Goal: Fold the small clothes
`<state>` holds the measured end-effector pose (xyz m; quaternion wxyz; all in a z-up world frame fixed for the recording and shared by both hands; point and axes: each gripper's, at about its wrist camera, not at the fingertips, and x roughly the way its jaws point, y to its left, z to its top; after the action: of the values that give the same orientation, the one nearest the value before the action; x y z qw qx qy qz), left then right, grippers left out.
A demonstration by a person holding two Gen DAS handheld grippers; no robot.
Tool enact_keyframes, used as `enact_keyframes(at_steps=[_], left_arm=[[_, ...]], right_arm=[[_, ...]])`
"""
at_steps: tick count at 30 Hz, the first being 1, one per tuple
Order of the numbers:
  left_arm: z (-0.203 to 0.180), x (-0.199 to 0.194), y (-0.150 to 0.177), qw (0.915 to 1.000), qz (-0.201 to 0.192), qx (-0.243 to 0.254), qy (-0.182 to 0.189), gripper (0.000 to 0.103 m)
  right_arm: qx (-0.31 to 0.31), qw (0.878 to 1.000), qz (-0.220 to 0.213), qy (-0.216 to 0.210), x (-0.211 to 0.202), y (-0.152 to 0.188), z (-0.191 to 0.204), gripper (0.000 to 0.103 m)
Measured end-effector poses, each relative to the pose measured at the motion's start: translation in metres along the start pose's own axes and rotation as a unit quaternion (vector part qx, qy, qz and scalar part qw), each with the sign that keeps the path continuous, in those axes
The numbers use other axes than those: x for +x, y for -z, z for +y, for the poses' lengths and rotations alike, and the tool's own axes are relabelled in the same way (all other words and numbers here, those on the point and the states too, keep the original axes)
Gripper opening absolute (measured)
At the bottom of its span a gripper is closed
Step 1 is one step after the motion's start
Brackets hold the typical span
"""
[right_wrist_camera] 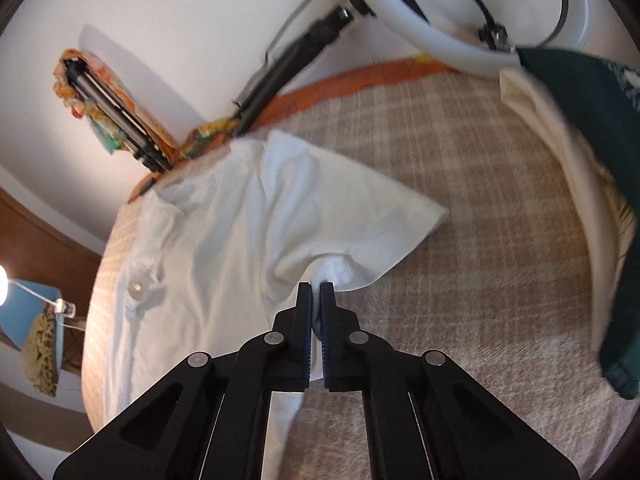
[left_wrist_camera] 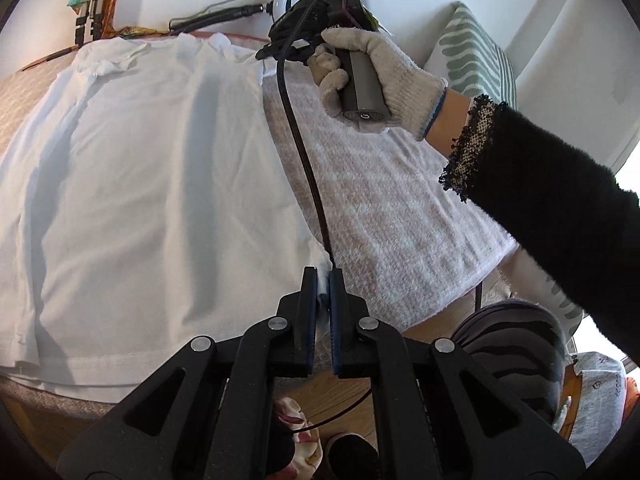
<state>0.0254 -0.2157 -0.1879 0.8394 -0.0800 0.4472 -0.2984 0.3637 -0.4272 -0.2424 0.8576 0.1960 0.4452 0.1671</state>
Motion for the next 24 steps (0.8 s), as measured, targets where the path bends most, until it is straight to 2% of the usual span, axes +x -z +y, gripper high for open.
enact_keyframes(at_steps=[2,4,11,16,24], left_arm=[[0.004,-0.005,-0.001,0.9999,-0.005,-0.012,0.010,0.003],[0.008,-0.010,-0.003,0.9995,-0.010,-0.024,0.019,0.003],[0.021,-0.030,-0.003,0.9982,-0.032,-0.043,0.026,0.003],[0.042,-0.051,-0.001,0.9964,-0.050,-0.064,0.021,0.003],[0.083,-0.076,0.013,0.9920,-0.067,-0.108,0.001,0.003]], right_arm=[[-0.014,1.000,-0.008,0.007,-0.006,-0.004,0.010,0.002],[-0.031,0.999,-0.008,0.033,-0.008,-0.008,0.022,0.002],[-0.058,0.994,0.004,0.093,-0.004,-0.017,0.052,0.002],[-0.079,0.992,-0.005,0.101,-0.007,-0.018,0.082,0.002],[-0.142,0.982,-0.004,0.123,0.012,-0.021,0.155,0.002]])
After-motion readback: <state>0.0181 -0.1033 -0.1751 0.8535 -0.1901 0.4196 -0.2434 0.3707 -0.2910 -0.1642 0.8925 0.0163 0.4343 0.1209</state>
